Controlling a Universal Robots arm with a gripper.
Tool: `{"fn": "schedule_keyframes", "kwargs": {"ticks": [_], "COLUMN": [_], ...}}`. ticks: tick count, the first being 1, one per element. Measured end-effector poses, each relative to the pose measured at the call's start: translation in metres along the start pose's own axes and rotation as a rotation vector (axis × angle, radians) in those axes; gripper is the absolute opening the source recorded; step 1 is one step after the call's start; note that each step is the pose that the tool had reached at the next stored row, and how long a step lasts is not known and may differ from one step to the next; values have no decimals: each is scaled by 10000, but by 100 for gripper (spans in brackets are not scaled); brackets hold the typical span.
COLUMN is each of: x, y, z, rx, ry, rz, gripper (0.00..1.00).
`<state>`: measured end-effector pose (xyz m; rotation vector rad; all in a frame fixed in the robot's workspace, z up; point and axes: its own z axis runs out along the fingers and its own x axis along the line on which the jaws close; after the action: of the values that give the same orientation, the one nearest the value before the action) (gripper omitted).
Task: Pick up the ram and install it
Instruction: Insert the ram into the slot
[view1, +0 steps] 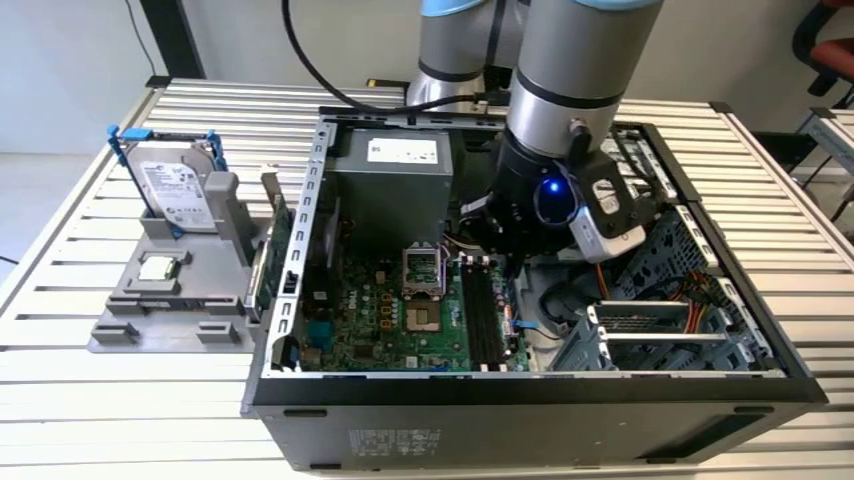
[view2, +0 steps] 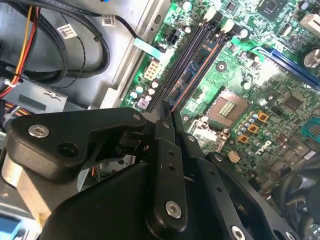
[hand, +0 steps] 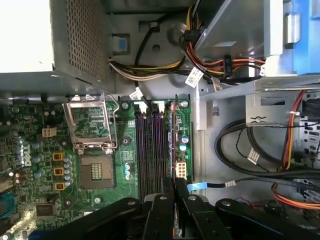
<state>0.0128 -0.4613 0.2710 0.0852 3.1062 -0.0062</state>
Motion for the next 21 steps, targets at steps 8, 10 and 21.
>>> {"fn": "schedule_keyframes", "kwargs": {"ticks": [8, 10, 21], "x": [4, 4, 5], "y": [-18, -35, -49], "z": [145, 179, 230], "rx": [-11, -9, -8], "ry": [-2, -1, -2], "rz": [-261, -267, -256], "gripper": [0, 0, 0]}}
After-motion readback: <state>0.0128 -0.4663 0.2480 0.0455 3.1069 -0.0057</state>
